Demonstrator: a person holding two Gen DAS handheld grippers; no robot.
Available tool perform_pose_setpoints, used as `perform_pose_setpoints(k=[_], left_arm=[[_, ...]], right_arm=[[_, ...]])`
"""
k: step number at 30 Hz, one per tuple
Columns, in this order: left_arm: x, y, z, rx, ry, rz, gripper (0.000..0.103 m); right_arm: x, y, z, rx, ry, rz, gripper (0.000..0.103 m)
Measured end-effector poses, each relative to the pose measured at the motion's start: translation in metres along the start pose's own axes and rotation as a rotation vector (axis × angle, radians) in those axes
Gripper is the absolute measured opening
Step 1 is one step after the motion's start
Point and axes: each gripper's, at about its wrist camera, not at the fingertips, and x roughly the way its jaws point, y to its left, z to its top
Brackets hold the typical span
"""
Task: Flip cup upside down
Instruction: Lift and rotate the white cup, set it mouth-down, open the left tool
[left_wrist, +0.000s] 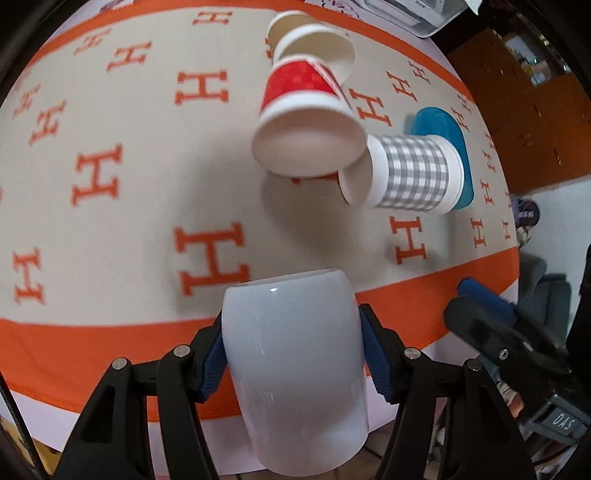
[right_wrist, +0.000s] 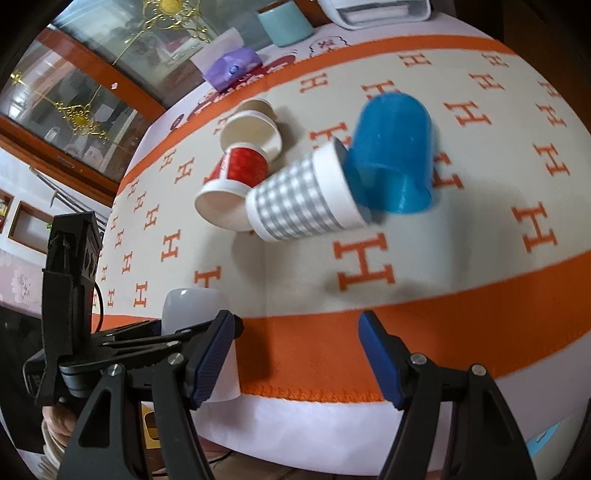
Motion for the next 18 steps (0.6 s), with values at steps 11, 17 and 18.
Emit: perform_pose_setpoints(k=[11, 17, 18], left_arm=[[0.028, -0.009, 0.008, 0.039, -0.076, 0.072, 0.077], [0.024, -0.007, 0.008, 0.053, -0.092, 0.071, 0.085], [0.022, -0.006, 0.008, 0.057, -0.096, 0.076, 0.086]], right_arm=[[0.011, -0.007, -0.009, 0.015, 0.026, 0.000, 0.070], [0.010, -0.004, -0.009, 0.002, 0.019, -0.004, 0.070], [0.009, -0.004, -0.009, 0.000, 0.017, -0.004, 0.070]])
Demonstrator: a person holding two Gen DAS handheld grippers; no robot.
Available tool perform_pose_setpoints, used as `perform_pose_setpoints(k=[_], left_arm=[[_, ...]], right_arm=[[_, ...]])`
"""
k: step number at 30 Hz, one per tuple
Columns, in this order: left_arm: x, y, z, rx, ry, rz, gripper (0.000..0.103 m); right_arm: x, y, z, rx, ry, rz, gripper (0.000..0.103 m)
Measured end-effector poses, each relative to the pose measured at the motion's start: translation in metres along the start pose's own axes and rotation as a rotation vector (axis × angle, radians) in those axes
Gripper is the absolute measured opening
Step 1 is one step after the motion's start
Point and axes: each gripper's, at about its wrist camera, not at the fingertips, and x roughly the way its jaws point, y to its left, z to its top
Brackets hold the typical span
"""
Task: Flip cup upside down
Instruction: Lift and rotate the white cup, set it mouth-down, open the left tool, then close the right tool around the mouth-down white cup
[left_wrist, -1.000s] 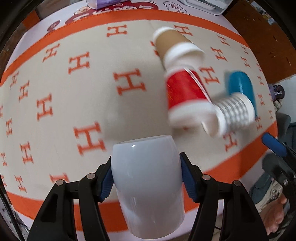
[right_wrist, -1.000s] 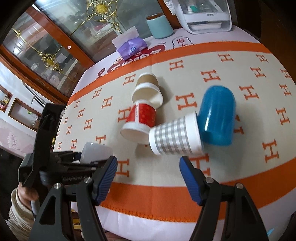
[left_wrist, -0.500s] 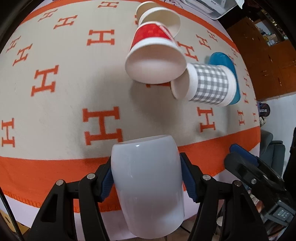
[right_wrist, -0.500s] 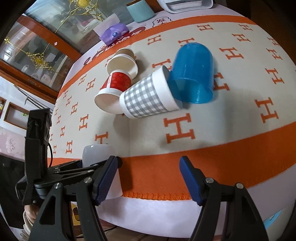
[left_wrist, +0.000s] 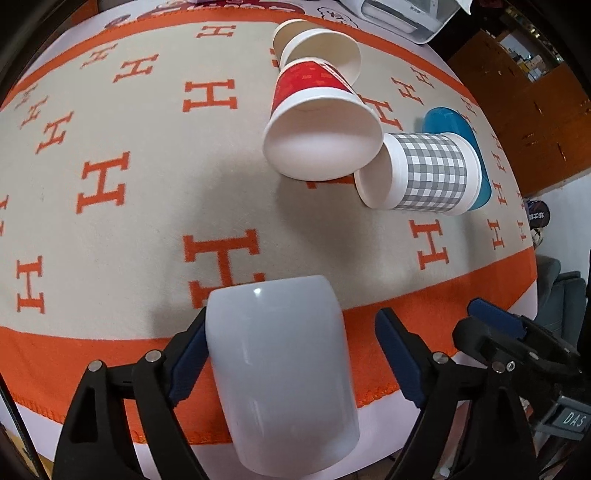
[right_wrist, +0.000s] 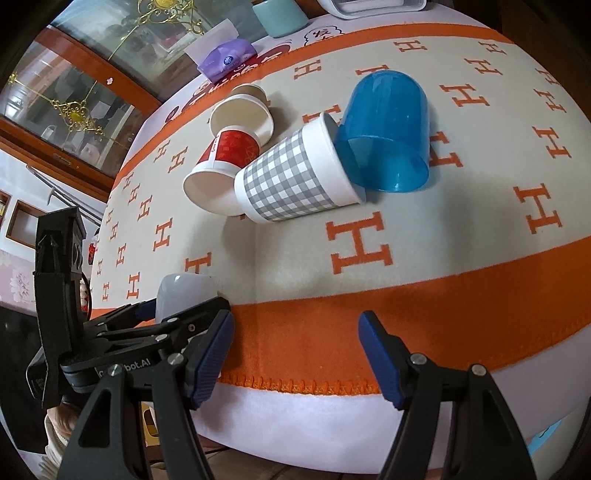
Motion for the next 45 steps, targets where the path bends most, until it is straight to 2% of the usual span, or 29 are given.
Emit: perform_pose_setpoints(k=[2, 10, 16, 28, 34, 39, 45], left_arm=[[-0.011, 0.011, -0.001, 0.004, -0.008, 0.007, 0.086], [-0.036, 0.008, -0.006, 0.053, -0.050, 0.030, 0.086], [-0.075, 0.003, -0.017, 0.109, -0.160, 0.050, 0.086], [-0.142, 0.005, -0.038, 0.086, -0.262, 0.045, 0.087], [-0.150, 0.009, -0.049, 0.083, -0.310, 0.084, 0.087], [-0.154, 0.028, -0.056, 0.027, -0.386, 0.120, 0.087], [-0.138, 0.052, -0.064, -0.025, -0.382, 0.122, 0.090]], right_arm=[[-0.001, 0.001, -0.001, -0.004, -0.002, 0.000, 0.070], [-0.007, 0.006, -0.003, -0.024, -0.014, 0.000, 0.070], [-0.018, 0.013, -0.004, -0.043, -0.029, 0.004, 0.070], [-0.045, 0.045, -0.013, -0.134, -0.093, 0.019, 0.070], [-0.037, 0.057, -0.016, -0.163, -0.077, 0.044, 0.070], [-0.024, 0.063, -0.016, -0.160, -0.072, 0.073, 0.070], [0.003, 0.064, -0.013, -0.152, 0.008, 0.072, 0.070]])
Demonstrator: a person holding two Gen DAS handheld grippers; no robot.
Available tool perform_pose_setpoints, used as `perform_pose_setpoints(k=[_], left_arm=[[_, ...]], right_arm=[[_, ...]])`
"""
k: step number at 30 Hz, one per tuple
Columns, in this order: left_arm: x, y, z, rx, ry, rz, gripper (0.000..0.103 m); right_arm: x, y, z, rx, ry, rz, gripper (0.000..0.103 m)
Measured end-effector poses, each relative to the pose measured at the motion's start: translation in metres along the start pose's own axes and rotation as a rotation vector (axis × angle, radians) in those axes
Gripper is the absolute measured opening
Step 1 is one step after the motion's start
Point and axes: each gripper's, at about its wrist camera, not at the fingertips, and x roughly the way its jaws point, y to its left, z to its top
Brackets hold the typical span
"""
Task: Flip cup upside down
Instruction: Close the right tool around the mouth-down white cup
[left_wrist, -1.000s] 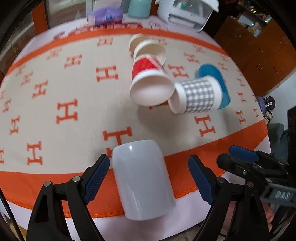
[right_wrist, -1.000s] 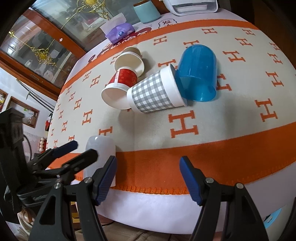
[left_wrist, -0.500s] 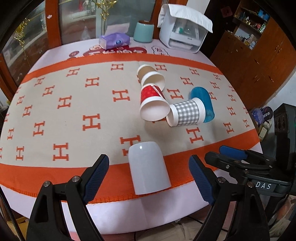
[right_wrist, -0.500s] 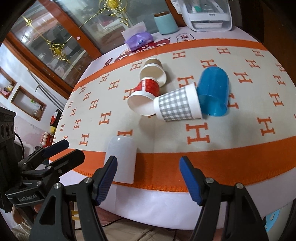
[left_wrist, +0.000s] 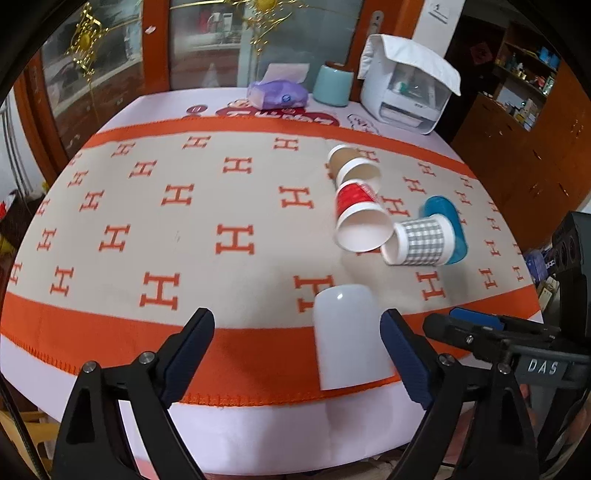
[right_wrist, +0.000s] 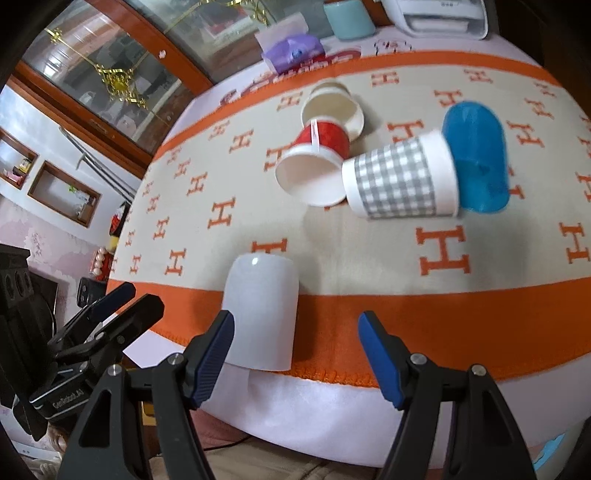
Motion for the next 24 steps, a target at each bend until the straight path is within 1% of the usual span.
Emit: perform_pose_setpoints(k=[4, 8, 10, 14, 24], left_arm=[[0.011, 0.011, -0.008, -0.025, 0.012, -0.014, 0.090], [0.023, 0.020, -0.015, -0.051, 0.031, -0.042, 0.090], [0.030, 0.025, -0.017, -0.064, 0.037, -0.041, 0.090], [0.040, 0.034, -0.020, -0.089, 0.053, -0.047, 0.090], [0.060, 0.053, -0.023, -0.146, 0.074, -0.081, 0.090]], right_arm=[[0.019, -0.002, 0.004, -0.004, 0.054, 0.017, 0.070], [0.036, -0.005, 0.010, 0.021, 0.108, 0.082, 0.070], [0.044, -0.006, 0.013, 0.028, 0.129, 0.105, 0.070], [0.057, -0.007, 0.018, 0.045, 0.164, 0.179, 0.070], [0.087, 0.011, 0.030, 0.027, 0.269, 0.239, 0.070]])
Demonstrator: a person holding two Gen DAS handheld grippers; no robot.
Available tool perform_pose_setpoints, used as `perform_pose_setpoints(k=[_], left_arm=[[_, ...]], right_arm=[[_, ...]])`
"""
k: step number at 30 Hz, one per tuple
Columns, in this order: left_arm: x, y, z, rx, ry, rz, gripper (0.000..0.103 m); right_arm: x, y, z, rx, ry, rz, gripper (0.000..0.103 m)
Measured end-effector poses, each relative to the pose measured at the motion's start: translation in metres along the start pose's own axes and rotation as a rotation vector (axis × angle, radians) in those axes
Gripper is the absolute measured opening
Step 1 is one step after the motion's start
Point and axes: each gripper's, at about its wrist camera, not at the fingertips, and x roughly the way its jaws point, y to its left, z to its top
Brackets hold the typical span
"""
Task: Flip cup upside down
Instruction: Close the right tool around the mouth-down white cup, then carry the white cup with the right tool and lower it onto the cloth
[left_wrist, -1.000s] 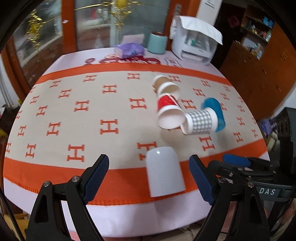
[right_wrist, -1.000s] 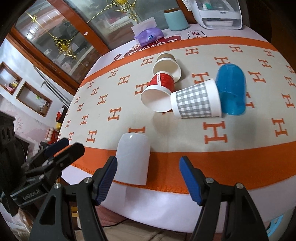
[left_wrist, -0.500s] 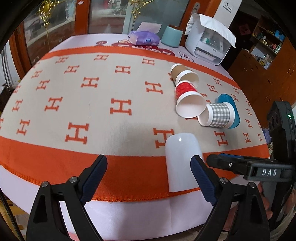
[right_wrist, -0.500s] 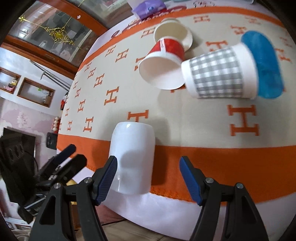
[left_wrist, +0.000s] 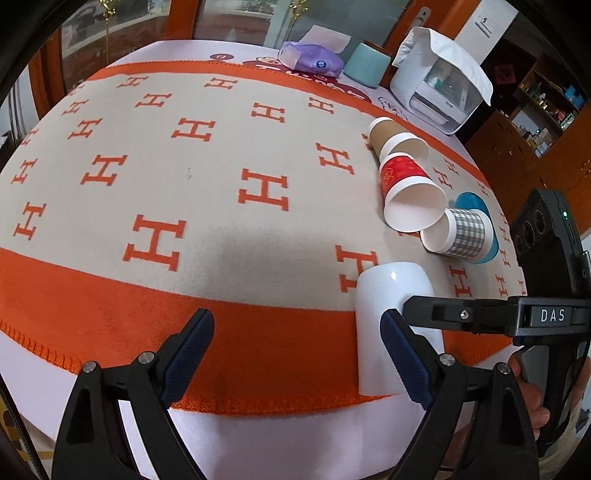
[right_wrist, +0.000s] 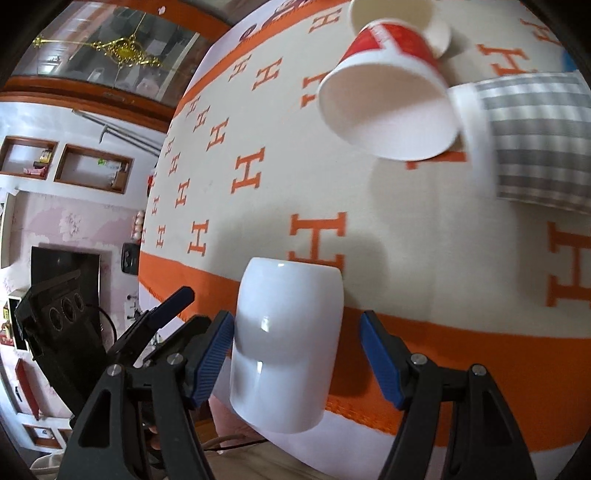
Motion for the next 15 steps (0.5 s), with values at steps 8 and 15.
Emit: perform_pose_setpoints(k=[8, 15], left_arm=[[0.004, 0.005, 0.000, -0.010, 0.007, -0.001, 0.090], [0.000, -0.003, 0.002, 0.028, -0.018, 0.008, 0.090]], right_arm=[[0.000, 0.008, -0.004, -0.050, -0.009, 0.004, 0.059], [-0.040, 0.025, -0.023, -0.205, -0.253, -0.210, 0.059]])
